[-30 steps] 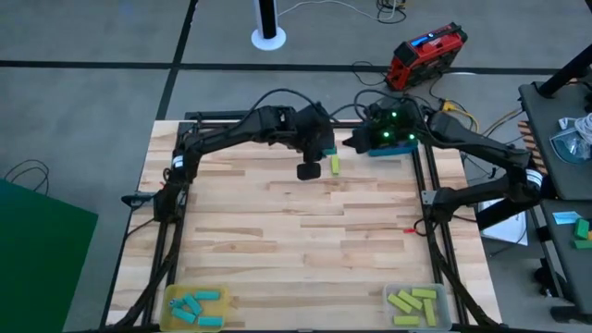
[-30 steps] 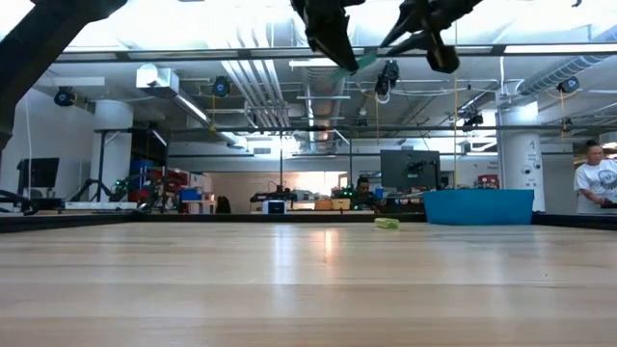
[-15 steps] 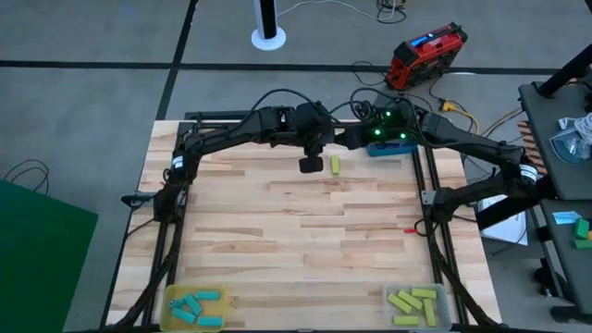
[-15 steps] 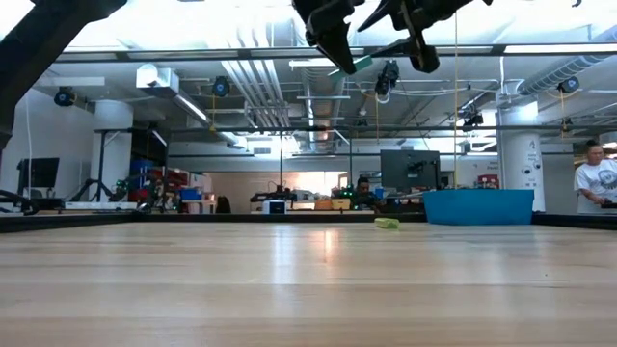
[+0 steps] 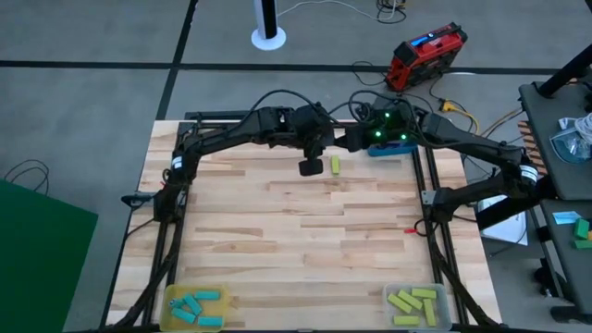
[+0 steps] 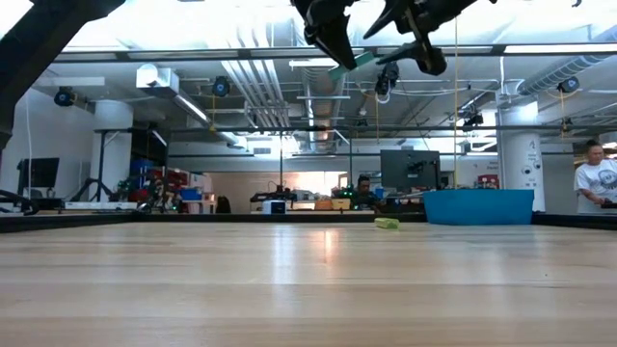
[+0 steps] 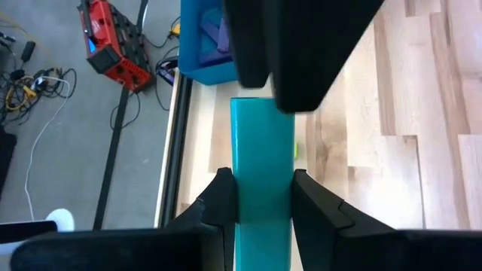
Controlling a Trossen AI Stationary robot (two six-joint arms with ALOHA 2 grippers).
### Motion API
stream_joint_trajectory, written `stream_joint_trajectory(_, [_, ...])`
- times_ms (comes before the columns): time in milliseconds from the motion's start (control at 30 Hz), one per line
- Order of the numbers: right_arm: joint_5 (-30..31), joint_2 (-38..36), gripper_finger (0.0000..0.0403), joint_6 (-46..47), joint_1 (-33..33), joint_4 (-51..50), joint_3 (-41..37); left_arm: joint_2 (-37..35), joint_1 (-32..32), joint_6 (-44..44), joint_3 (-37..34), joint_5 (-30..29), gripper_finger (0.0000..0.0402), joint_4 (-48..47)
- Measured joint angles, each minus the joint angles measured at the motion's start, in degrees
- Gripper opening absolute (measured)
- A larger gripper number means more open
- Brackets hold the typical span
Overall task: Sort blocks
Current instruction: Put the light blue block into the yellow bin
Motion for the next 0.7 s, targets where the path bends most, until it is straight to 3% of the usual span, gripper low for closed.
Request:
stream_joint_trajectory(167, [1.8, -0.6, 0.0217, -0.4, 0.0, -2.3, 0.0, -0.1, 0.0, 0.0, 0.4, 0.0, 0.0071, 0.0])
stream_joint_trajectory(467, [1.5, 0.2, 0.0214, 0.5, 1.2, 2.0, 0.0, -0.3, -1.9, 0.0, 0.4, 0.1, 0.0071, 3.0])
stream_joint_trajectory(700, [1.7, 0.9, 0.0187, 0.5, 2.8, 2.3, 0.0, -0.7, -2.1, -1.0, 0.4, 0.1, 0.0071, 5.6])
